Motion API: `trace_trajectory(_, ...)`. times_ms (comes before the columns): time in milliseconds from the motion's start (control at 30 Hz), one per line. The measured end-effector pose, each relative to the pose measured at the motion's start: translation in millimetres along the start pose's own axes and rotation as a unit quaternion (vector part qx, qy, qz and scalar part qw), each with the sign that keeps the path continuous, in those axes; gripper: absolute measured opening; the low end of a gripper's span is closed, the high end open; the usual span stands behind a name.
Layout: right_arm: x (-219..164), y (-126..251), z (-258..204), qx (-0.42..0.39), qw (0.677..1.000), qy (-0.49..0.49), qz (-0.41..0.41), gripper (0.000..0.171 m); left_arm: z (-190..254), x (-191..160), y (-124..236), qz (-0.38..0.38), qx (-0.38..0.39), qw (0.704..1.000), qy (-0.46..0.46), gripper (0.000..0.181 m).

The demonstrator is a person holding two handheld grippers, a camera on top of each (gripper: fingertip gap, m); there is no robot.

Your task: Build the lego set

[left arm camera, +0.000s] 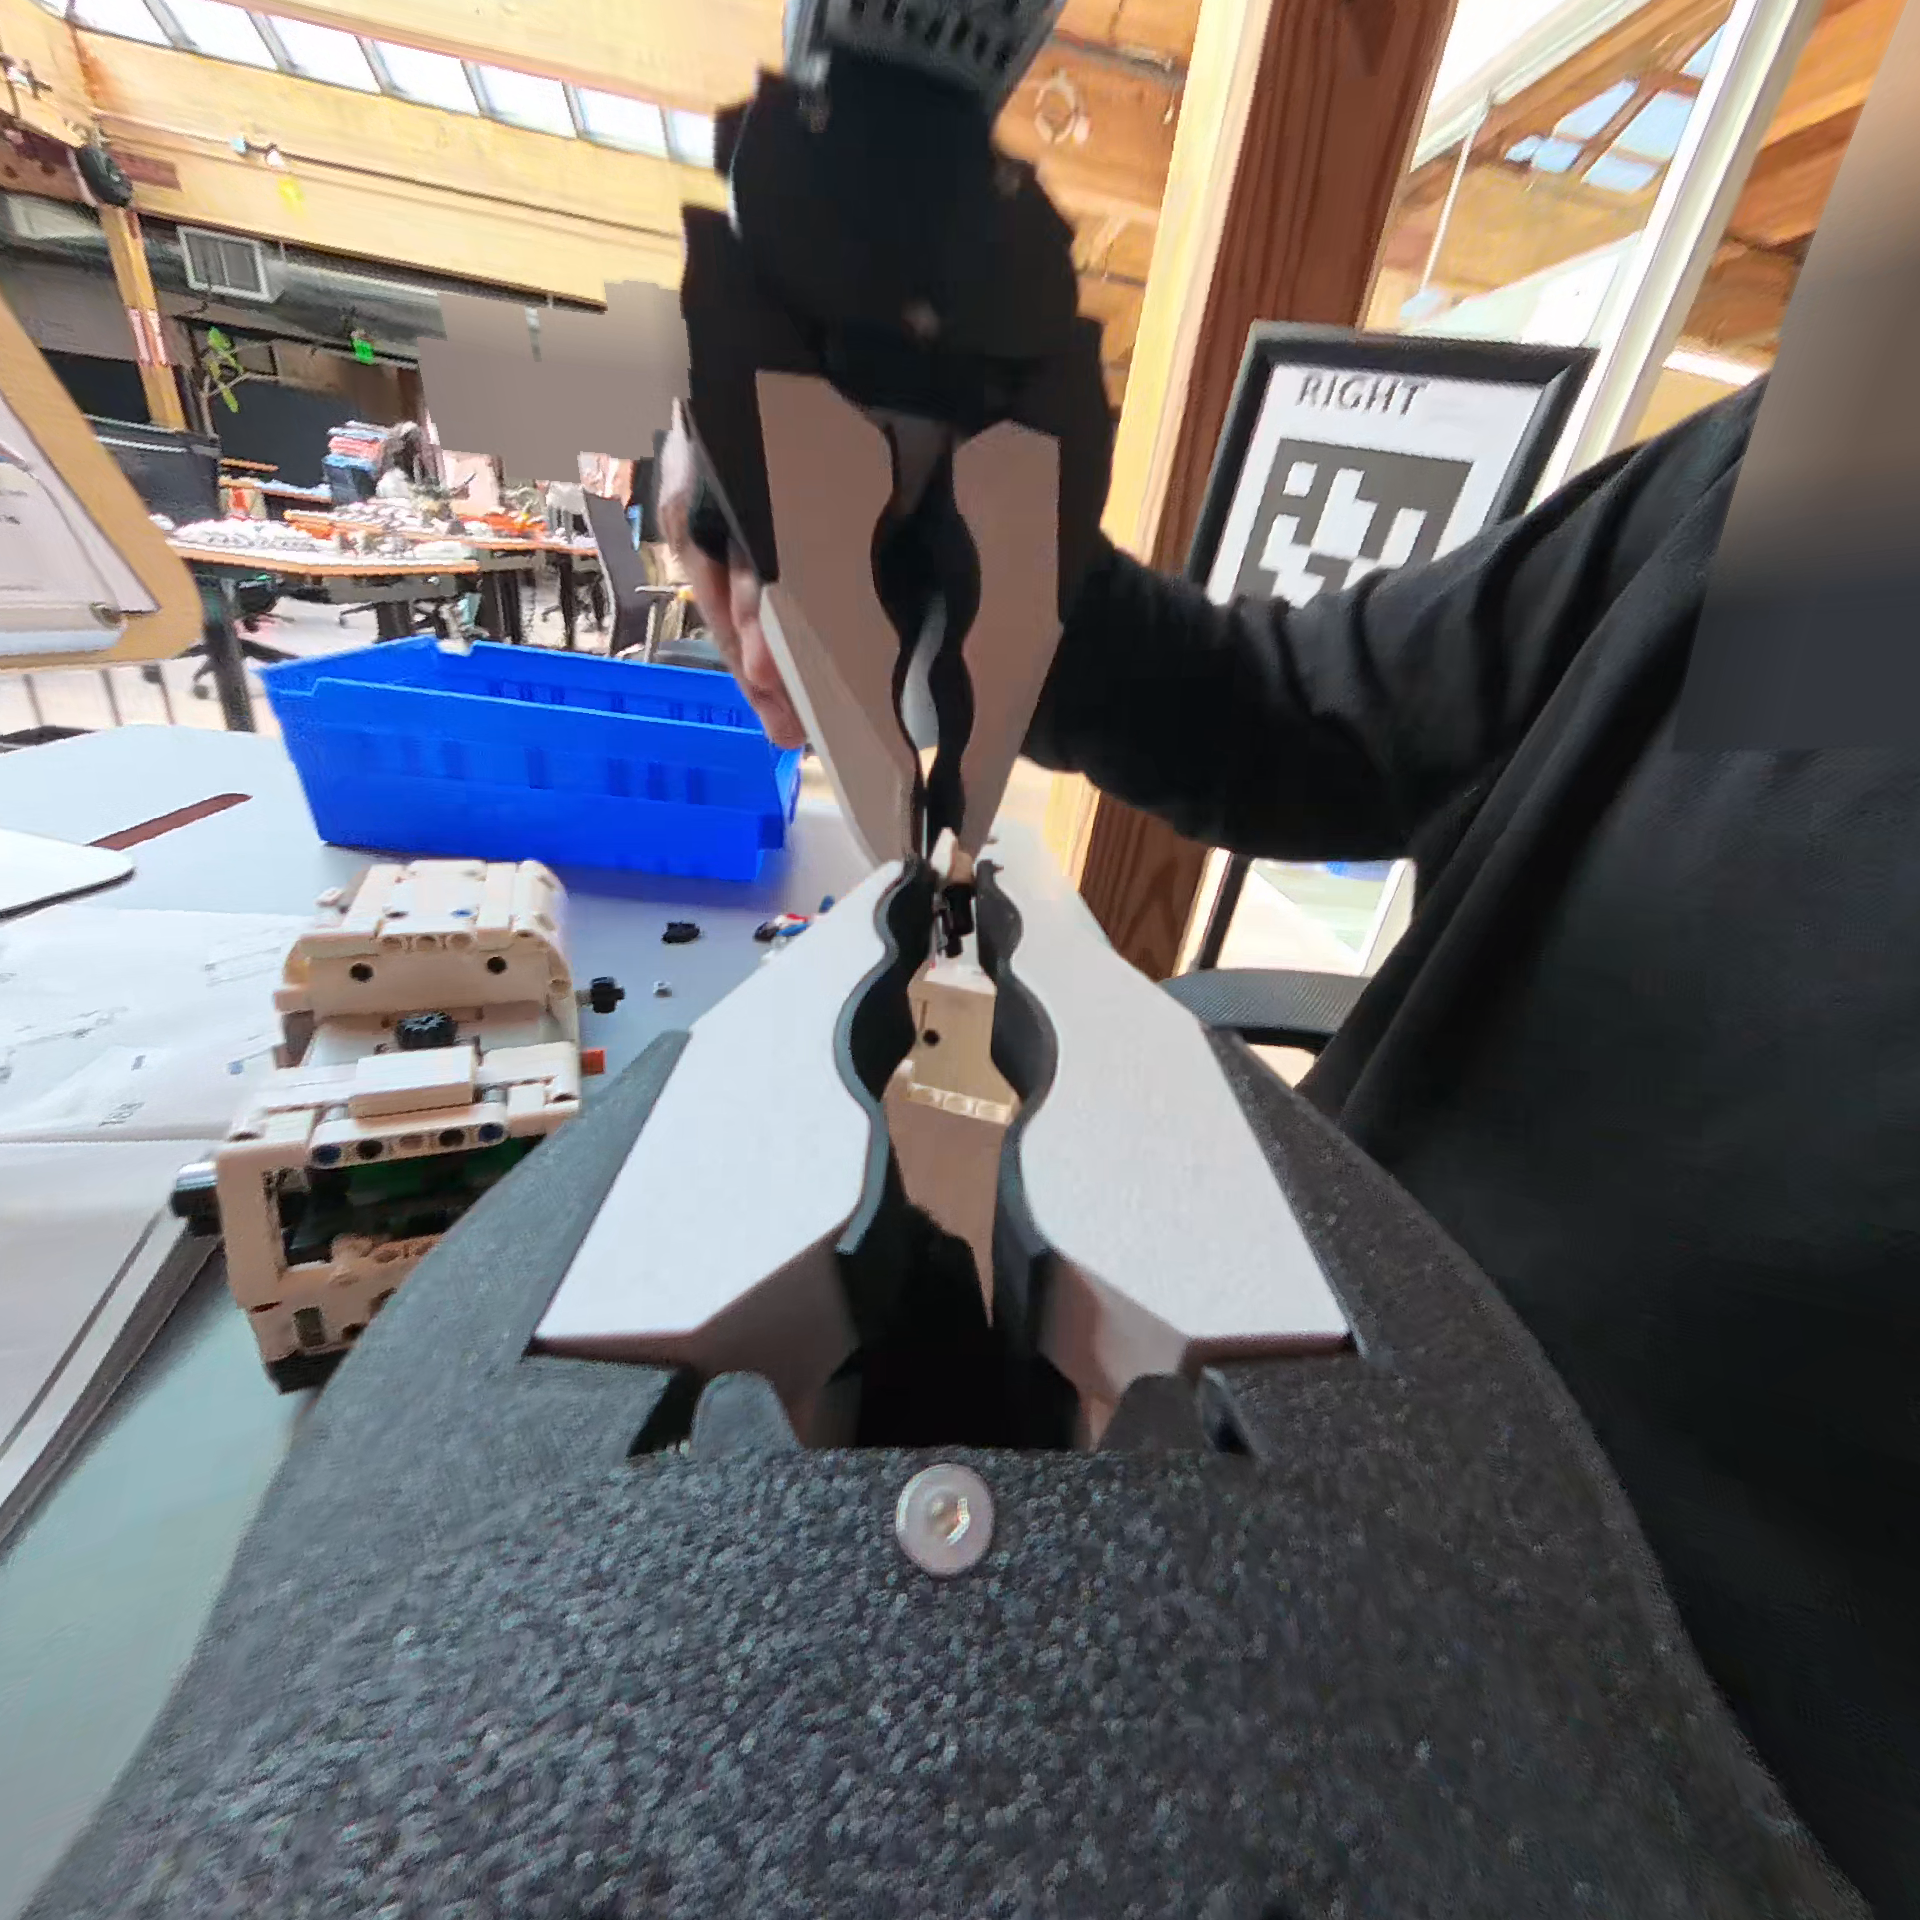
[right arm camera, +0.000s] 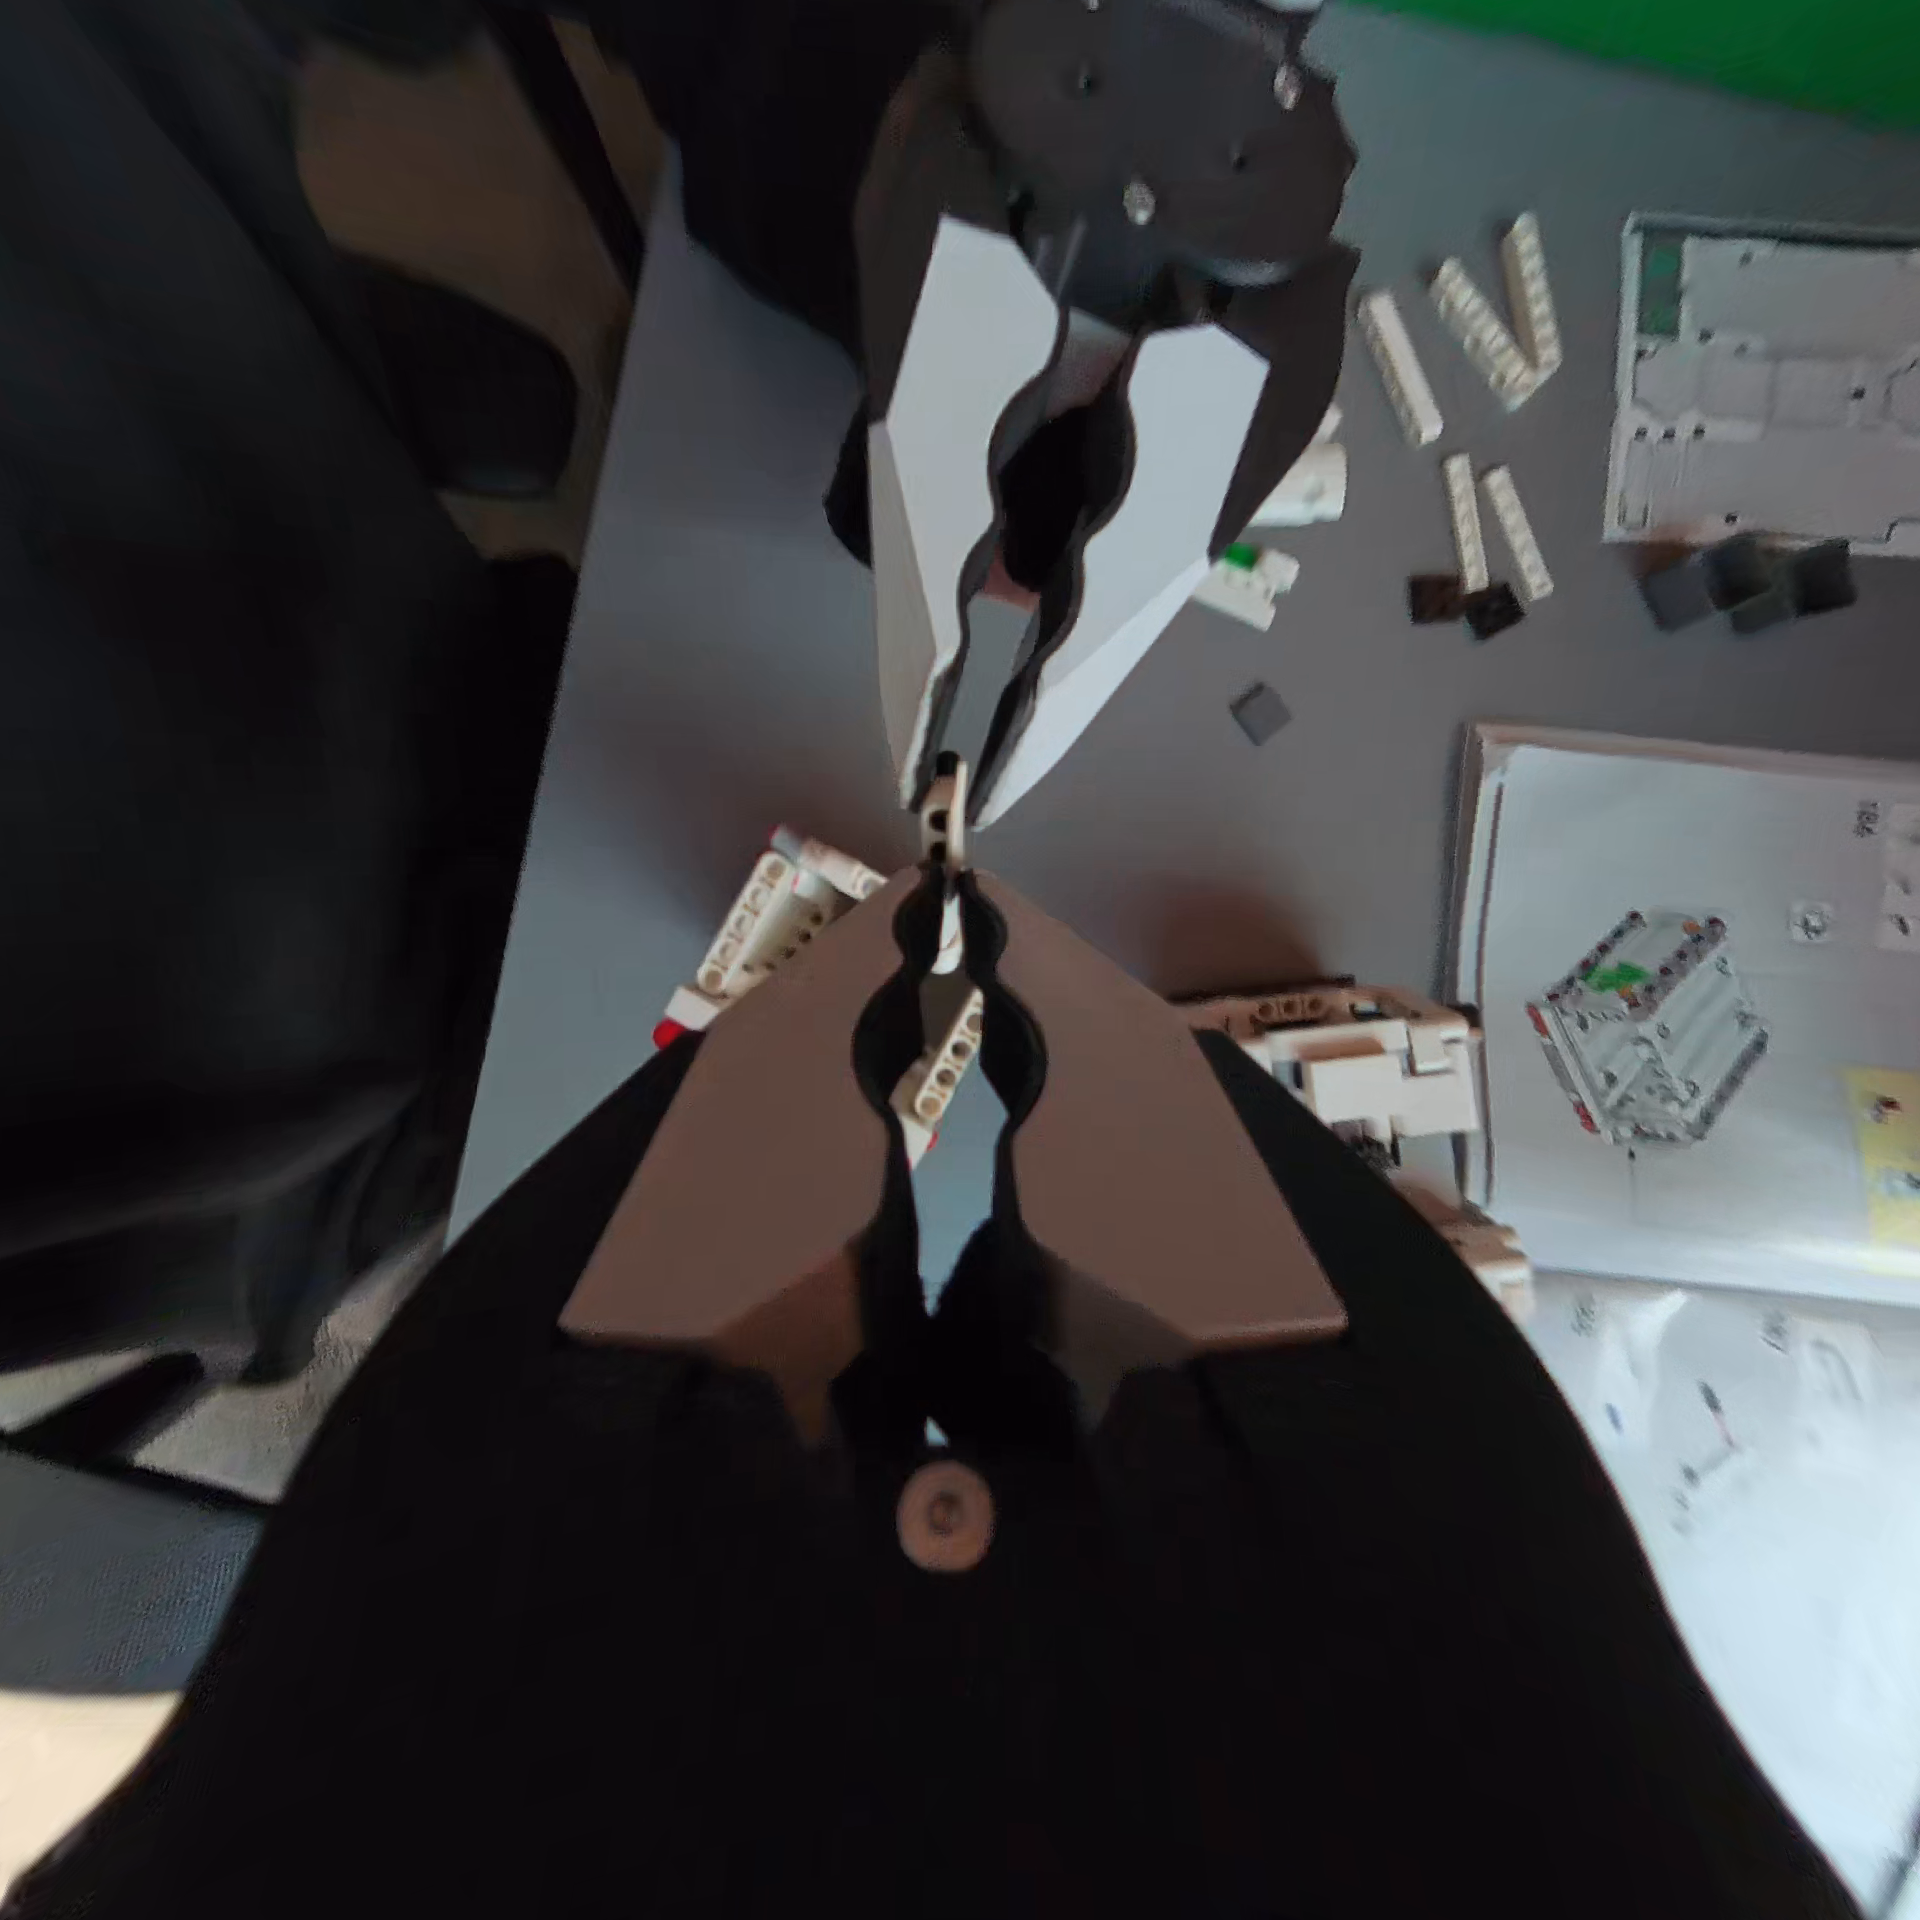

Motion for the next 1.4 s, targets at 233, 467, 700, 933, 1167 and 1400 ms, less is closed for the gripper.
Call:
trace_trajectory(233, -17, 5, 2, 0.064, 0.956, -0.085, 0.272, 0.007, -2, 8, 5, 0.053, -0.030, 0.997, 0.052, 0.005)
trace_trajectory(467, -22, -8, -2, 0.006, 0.949, -0.078, 0.305, 0.005, -5, 1, 3, 0.036, -0.021, 0.998, 0.050, 0.005)
trace_trajectory(700, -29, -7, -7, 0.005, 0.955, -0.095, 0.282, 0.004, -2, -5, -1, -0.002, -0.012, 1.000, 0.018, 0.005)
trace_trajectory(933, -54, 24, -15, -0.081, 0.951, -0.131, 0.269, 0.004, -8, -60, -1, -0.224, -0.018, 0.974, -0.032, 0.117)
trace_trajectory(1167, -89, 31, -36, -0.064, 0.933, -0.174, 0.307, 0.003, 6, -83, -26, -0.290, -0.046, 0.951, -0.096, 0.115)
trace_trajectory(1400, -103, 28, -46, -0.057, 0.919, -0.201, 0.334, 0.004, 7, -75, -44, -0.256, -0.041, 0.961, -0.099, 0.086)
Point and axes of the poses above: each gripper's, where its closed fingertips meet, y back along the fingers, x out of its top, z = x × y across the jaws, the point moved 6 cm from there along y, back along the fingers, and after that the axes turned 3 degrees about -y, right-handed, at the moved point
